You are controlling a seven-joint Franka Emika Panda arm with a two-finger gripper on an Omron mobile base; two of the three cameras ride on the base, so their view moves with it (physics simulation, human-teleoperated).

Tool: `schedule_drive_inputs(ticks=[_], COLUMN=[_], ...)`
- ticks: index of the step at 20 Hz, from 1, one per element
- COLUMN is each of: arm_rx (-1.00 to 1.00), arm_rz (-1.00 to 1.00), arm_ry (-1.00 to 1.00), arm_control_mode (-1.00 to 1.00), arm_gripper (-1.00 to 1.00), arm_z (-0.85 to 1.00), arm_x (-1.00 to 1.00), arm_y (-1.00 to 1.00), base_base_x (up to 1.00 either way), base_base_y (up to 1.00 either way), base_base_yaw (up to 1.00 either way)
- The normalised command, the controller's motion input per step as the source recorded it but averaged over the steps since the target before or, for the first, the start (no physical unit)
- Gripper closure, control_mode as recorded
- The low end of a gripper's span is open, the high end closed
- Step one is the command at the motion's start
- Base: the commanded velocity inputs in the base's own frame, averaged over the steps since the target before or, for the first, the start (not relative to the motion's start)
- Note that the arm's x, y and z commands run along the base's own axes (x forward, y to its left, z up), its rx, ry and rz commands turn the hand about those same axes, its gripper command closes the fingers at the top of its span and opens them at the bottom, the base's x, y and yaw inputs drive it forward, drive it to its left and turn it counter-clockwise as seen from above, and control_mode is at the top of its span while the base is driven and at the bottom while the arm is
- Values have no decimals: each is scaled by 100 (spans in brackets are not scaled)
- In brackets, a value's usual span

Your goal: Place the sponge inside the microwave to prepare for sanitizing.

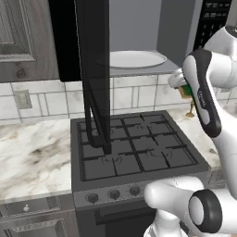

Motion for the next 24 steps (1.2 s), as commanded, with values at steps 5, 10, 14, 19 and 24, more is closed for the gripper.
schedule_drive_inputs(ticks=[5, 10, 14, 19, 24], arm_rx=[1, 0, 1, 6, 8], arm_rz=[5, 0, 0, 0, 0], arm_ry=[-34, -23, -3, 8, 13], arm_control_mode=[-100, -100, -100, -100, -100], arm_gripper=[100, 100, 100, 100, 100], arm_z=[37, 43, 56, 58, 45], arm_x=[16, 27, 31, 33, 34], arm_y=[33, 25, 23, 13, 4], base_base_x=[0, 0, 0, 0, 0], base_base_y=[0, 0, 0, 0, 0], base_base_yaw=[0, 0, 0, 0, 0])
